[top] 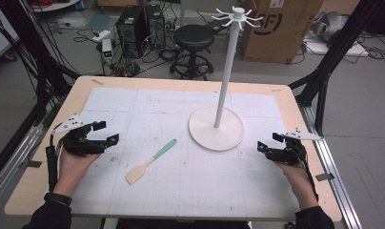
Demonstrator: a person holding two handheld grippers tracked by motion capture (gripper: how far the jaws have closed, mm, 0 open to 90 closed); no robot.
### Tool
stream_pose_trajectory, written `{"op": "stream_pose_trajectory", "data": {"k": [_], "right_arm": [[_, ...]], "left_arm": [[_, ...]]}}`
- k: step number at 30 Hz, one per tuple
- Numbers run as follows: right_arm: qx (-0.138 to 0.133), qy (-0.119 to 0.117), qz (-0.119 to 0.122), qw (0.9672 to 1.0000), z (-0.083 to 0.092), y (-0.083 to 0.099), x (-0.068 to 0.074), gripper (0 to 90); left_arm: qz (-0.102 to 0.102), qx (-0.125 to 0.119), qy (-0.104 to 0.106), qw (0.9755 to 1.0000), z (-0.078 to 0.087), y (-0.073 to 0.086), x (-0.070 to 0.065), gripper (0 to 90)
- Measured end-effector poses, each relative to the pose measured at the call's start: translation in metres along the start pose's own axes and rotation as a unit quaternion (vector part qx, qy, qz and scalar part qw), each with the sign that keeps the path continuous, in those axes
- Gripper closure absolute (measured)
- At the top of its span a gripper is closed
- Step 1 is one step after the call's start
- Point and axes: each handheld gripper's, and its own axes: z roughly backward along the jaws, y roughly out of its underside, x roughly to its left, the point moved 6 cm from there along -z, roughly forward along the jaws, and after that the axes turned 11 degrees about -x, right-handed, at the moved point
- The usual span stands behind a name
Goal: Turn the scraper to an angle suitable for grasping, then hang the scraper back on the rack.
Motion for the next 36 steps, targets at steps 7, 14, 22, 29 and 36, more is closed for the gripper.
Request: {"op": "stream_pose_trajectory", "data": {"k": [7,14,22,29,36], "right_arm": [[0.001,-0.004,-0.001,1.0,0.0,0.001,0.0,16.9],[0.003,-0.002,0.0,1.0,0.0,0.001,0.0,16.8],[-0.001,-0.001,0.003,1.0,0.001,-0.001,0.001,16.9],[-0.005,-0.001,0.002,1.0,-0.001,-0.003,0.0,16.9],[-0.006,-0.006,0.003,1.0,-0.004,-0.003,-0.001,17.2]], "left_arm": [[-0.006,0.001,0.011,0.9999,-0.001,-0.002,-0.007,16.1],[-0.013,0.009,0.016,0.9998,-0.004,0.0,-0.01,16.1],[-0.014,0.01,0.024,0.9996,-0.004,-0.001,-0.014,16.2],[-0.029,0.035,0.043,0.9981,-0.01,0.004,-0.033,17.2],[-0.033,0.059,0.054,0.9963,-0.025,0.018,-0.058,17.7]]}}
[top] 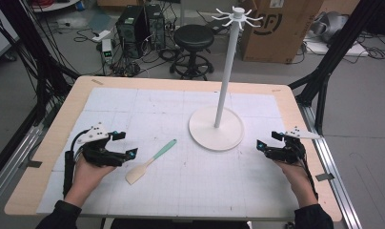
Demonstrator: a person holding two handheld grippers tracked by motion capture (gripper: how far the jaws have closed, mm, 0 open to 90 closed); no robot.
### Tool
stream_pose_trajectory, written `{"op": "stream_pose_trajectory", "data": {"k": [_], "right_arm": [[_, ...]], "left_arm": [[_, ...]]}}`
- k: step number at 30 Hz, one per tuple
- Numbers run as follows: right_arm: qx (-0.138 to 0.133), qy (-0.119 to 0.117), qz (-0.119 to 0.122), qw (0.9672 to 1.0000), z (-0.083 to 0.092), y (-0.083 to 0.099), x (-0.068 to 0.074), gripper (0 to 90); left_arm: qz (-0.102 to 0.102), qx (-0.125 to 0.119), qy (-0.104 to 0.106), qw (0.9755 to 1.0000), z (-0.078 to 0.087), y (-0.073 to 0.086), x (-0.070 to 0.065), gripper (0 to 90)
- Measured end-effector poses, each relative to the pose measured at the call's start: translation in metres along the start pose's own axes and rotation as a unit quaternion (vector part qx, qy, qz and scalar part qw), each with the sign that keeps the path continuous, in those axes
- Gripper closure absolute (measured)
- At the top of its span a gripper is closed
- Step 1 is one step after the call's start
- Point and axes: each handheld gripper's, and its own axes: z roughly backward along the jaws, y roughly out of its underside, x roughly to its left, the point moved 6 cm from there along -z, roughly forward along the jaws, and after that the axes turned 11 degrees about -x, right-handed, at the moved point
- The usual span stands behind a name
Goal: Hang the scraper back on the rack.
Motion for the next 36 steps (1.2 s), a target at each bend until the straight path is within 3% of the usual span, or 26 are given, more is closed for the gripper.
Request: {"op": "stream_pose_trajectory", "data": {"k": [6,15,20,31,36], "right_arm": [[0.001,-0.001,0.001,1.0,0.0,0.0,0.0,17.2],[0.003,-0.001,0.003,1.0,-0.001,0.001,0.001,17.3],[0.004,-0.001,0.002,1.0,-0.001,0.001,0.001,17.2],[0.004,-0.002,0.001,1.0,0.0,0.001,0.001,17.2],[0.005,-0.001,-0.001,1.0,0.0,0.001,0.001,17.2]], "left_arm": [[-0.012,0.037,0.008,0.9992,-0.017,0.016,-0.018,24.6],[-0.007,0.068,0.005,0.9976,-0.033,0.029,-0.026,38.7],[-0.008,0.099,-0.004,0.995,-0.041,0.038,-0.03,43.7],[-0.034,0.147,-0.024,0.9882,-0.053,0.051,-0.034,61.6],[-0.038,0.142,-0.03,0.9887,-0.054,0.052,-0.034,67.0]]}}
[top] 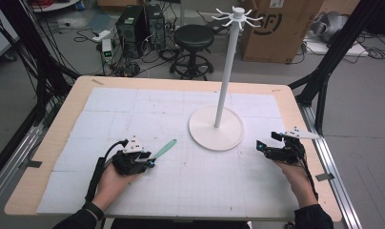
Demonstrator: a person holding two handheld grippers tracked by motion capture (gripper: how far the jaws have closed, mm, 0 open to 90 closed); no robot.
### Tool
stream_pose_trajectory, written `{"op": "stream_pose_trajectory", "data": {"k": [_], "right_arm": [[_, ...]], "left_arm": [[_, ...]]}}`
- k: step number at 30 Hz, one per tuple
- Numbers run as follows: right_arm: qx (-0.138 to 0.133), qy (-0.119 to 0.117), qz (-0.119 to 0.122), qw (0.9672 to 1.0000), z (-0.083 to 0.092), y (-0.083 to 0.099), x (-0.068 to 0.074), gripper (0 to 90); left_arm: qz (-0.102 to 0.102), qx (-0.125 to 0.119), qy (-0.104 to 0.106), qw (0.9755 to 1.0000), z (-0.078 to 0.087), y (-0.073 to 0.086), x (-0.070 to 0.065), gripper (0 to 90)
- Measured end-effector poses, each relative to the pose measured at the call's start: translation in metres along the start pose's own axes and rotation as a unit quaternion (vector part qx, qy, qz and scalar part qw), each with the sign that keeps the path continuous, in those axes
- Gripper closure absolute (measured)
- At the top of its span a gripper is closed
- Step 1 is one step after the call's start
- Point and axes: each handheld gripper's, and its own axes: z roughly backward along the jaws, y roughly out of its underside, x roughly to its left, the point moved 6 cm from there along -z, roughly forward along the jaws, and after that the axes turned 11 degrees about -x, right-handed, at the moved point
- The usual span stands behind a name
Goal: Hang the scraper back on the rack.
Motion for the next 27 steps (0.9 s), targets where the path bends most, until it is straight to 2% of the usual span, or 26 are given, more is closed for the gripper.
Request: {"op": "stream_pose_trajectory", "data": {"k": [2,6,8,14,19,21,23,25,27], "right_arm": [[0.0,-0.001,0.0,1.0,0.0,0.0,0.0,17.2],[0.001,-0.002,0.0,1.0,0.0,0.0,0.001,17.2],[0.001,-0.001,0.0,1.0,0.0,0.0,0.001,17.2],[0.001,-0.002,-0.001,1.0,0.0,0.0,0.001,17.2],[0.0,-0.002,0.0,1.0,0.0,0.0,0.0,17.2],[-0.001,-0.001,-0.001,1.0,0.0,0.0,0.0,17.2],[-0.002,-0.002,-0.002,1.0,0.0,0.0,0.0,17.2],[-0.001,-0.001,-0.004,1.0,0.0,0.0,-0.001,17.2],[-0.002,-0.001,-0.004,1.0,-0.001,0.0,-0.001,17.3]], "left_arm": [[-0.003,-0.001,-0.002,1.0,0.0,0.001,-0.001,72.5],[0.008,-0.006,-0.004,0.9999,0.0,0.001,-0.002,76.4],[0.006,-0.006,-0.005,1.0,-0.001,0.001,-0.002,79.4],[0.02,-0.007,0.002,0.9998,0.0,0.0,0.0,80.2],[0.015,-0.006,0.001,0.9999,0.002,-0.001,0.002,80.5],[0.03,-0.018,0.006,0.9994,0.005,-0.004,0.004,80.6],[0.034,-0.028,0.009,0.999,0.011,-0.009,0.006,80.6],[0.042,-0.044,0.026,0.9978,0.019,-0.021,0.006,80.6],[0.04,-0.05,0.03,0.9975,0.022,-0.026,0.006,80.6]]}}
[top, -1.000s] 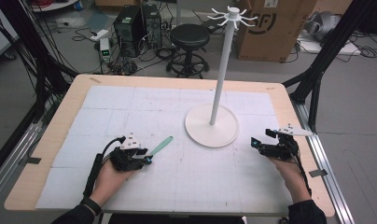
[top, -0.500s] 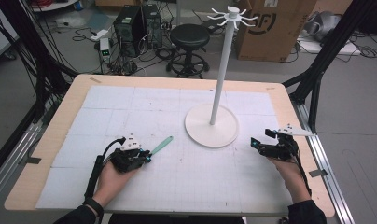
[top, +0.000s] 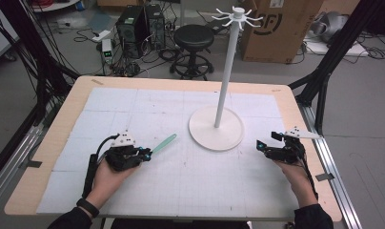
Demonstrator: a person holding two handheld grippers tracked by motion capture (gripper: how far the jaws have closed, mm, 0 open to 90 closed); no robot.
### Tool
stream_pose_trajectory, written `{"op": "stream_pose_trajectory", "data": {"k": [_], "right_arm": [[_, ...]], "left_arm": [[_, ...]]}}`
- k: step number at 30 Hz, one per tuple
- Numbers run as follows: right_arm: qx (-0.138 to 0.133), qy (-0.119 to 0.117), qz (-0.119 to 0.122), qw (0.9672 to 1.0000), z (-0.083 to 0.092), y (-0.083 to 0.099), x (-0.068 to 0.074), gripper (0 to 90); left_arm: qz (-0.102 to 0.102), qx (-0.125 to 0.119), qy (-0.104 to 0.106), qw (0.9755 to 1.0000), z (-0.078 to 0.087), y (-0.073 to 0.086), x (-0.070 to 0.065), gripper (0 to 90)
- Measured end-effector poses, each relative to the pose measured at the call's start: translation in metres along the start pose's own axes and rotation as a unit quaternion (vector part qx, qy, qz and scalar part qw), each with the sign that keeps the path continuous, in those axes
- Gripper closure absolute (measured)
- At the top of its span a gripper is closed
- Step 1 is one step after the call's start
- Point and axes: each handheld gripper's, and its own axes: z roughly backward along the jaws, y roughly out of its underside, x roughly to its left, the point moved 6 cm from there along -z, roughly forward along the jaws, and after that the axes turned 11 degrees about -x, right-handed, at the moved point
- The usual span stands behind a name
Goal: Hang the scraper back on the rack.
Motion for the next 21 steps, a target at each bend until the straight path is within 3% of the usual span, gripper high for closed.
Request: {"op": "stream_pose_trajectory", "data": {"k": [5,7,8,10,14,21], "right_arm": [[-0.001,-0.001,-0.001,1.0,0.0,0.0,-0.001,17.3],[-0.002,-0.001,-0.002,1.0,0.0,0.0,-0.001,17.3],[-0.001,0.0,-0.001,1.0,0.0,0.0,-0.001,17.3],[0.0,-0.001,-0.003,1.0,0.0,0.0,-0.001,17.3],[0.0,-0.001,-0.001,1.0,0.0,0.0,-0.001,17.3],[-0.002,-0.001,-0.003,1.0,0.0,0.0,-0.001,17.4]], "left_arm": [[-0.002,-0.024,0.026,0.9994,0.012,-0.031,-0.005,80.6],[-0.002,-0.042,0.04,0.9983,0.023,-0.055,-0.007,80.6],[-0.002,-0.042,0.04,0.9983,0.023,-0.055,-0.007,80.6],[-0.006,-0.054,0.047,0.9974,0.03,-0.073,-0.009,80.5],[-0.003,-0.083,0.063,0.9946,0.042,-0.109,-0.011,80.5],[-0.022,-0.108,0.091,0.9898,0.056,-0.163,-0.016,80.5]]}}
